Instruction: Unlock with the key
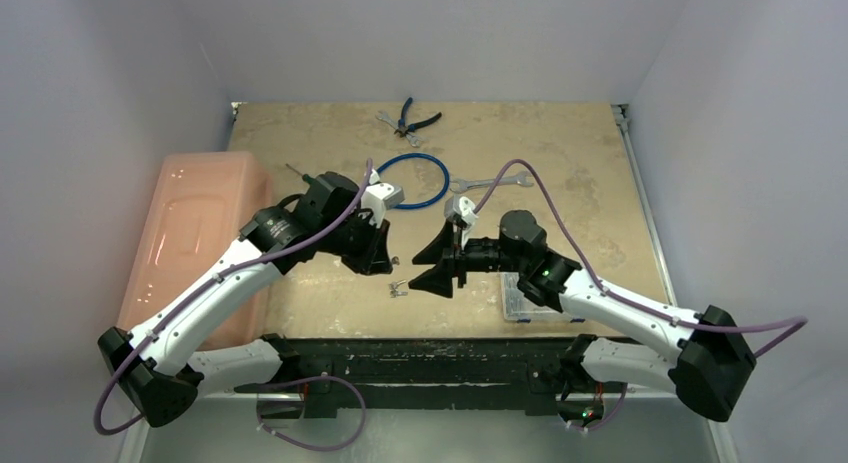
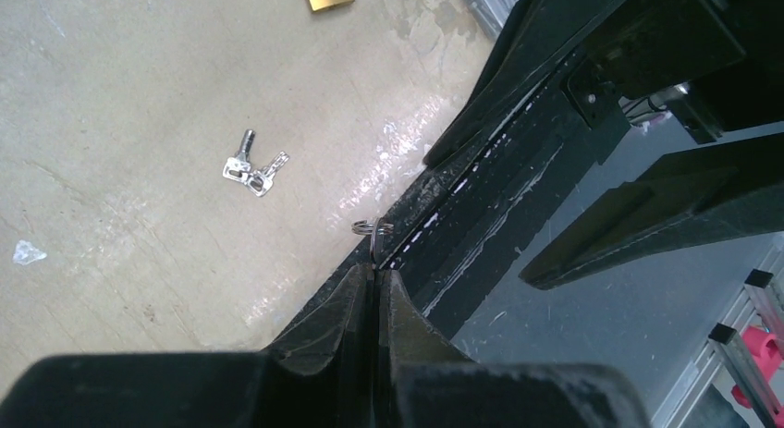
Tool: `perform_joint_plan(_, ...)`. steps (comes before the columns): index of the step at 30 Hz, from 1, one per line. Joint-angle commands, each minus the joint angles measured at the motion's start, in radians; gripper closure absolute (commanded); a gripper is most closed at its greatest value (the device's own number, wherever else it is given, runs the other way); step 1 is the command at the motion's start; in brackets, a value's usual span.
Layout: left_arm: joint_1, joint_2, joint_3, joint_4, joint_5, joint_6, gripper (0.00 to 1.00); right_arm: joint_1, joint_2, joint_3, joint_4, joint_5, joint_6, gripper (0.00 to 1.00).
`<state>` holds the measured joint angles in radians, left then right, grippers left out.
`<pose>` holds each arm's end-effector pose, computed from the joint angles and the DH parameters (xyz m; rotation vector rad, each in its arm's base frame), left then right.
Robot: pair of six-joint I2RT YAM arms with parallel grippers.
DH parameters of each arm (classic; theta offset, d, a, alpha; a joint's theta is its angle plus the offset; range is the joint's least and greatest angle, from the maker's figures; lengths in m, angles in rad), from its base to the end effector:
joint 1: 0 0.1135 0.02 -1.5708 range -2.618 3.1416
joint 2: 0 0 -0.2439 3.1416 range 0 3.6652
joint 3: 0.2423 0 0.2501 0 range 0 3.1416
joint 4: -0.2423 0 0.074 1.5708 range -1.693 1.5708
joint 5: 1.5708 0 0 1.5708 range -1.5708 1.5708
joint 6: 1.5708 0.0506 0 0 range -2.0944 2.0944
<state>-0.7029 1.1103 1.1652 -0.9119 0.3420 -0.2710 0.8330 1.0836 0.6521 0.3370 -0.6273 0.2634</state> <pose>0.1648 -0.1619 0.3133 0.7042 2.4466 -0.8310 0.1569 0.2167 0.2711 -0.9916 1.5412 1.3199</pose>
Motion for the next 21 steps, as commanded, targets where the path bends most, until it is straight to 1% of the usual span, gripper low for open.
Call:
perform_joint_plan(1, -0.012, -0.023, 0.008, 0.001, 0.062, 0.005, 1.0, 0.003, 0.051, 0.06, 0.1, -0.118, -0.033, 0.39)
perform_joint_plan(4, -0.022, -0.027, 0.004, 0.006, 0.072, 0.008, 1.0, 0.003, 0.078, 0.074, 0.124, -0.154, -0.033, 0.43)
perform_joint_plan(7, -0.034, -0.03, 0.0, 0.011, 0.081, 0.011, 1.0, 0.003, 0.096, 0.087, 0.134, -0.158, -0.038, 0.45)
perform_joint_plan(9, -0.04, -0.03, -0.001, 0.013, 0.081, 0.013, 1.0, 0.003, 0.102, 0.094, 0.137, -0.161, -0.04, 0.48)
perform_joint_plan(12, -0.05, -0.033, 0.001, 0.016, 0.087, 0.015, 1.0, 0.003, 0.114, 0.103, 0.143, -0.175, -0.043, 0.57)
perform_joint_plan(18, -0.066, -0.047, 0.002, 0.029, 0.104, 0.018, 1.0, 0.004, 0.139, 0.121, 0.142, -0.219, -0.046, 0.68)
perform_joint_plan(19, -0.067, -0.049, 0.003, 0.03, 0.104, 0.018, 1.0, 0.004, 0.139, 0.121, 0.142, -0.223, -0.047, 0.71)
perform_joint_plan(21, -0.069, -0.048, 0.006, 0.028, 0.103, 0.019, 1.0, 0.003, 0.139, 0.121, 0.135, -0.231, -0.049, 0.81)
